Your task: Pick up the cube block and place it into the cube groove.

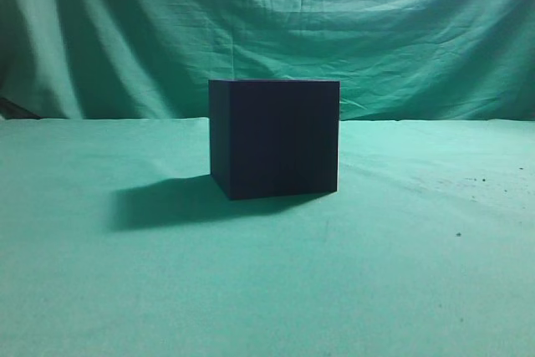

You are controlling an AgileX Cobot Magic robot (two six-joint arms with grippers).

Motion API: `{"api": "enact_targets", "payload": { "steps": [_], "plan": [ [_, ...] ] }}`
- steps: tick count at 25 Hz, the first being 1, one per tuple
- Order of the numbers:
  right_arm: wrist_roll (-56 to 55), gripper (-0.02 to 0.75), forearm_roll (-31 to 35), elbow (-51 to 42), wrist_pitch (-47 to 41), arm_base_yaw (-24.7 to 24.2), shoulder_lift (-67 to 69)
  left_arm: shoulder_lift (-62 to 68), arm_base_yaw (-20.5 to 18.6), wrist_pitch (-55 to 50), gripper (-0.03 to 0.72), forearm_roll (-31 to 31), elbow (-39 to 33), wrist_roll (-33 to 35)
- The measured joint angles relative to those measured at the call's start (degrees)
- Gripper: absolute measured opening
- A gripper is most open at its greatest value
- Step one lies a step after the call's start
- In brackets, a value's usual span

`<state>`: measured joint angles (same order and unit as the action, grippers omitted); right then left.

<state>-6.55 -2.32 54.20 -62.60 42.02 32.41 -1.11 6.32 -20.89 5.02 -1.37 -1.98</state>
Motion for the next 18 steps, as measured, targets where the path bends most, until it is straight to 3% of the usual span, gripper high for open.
{"api": "enact_targets", "payload": {
  "steps": [5,6,7,13,18],
  "plan": [
    [4.4,0.000,0.1,-1.5,1.9,0.0,-2.4,0.0,0.0,0.0,0.000,0.0,0.0,0.0],
    [5.3,0.050,0.4,-2.6,4.0,-0.6,-3.7,0.0,0.0,0.0,0.000,0.0,0.0,0.0],
    [6.0,0.050,0.5,-4.6,6.4,-1.7,-4.9,0.0,0.0,0.0,0.000,0.0,0.0,0.0],
    [7.3,0.050,0.9,-20.6,25.7,-15.2,-15.2,0.0,0.0,0.0,0.000,0.0,0.0,0.0],
    [7.4,0.050,1.2,-33.9,34.0,-28.1,-24.5,0.0,0.0,0.0,0.000,0.0,0.0,0.0]
  ]
}}
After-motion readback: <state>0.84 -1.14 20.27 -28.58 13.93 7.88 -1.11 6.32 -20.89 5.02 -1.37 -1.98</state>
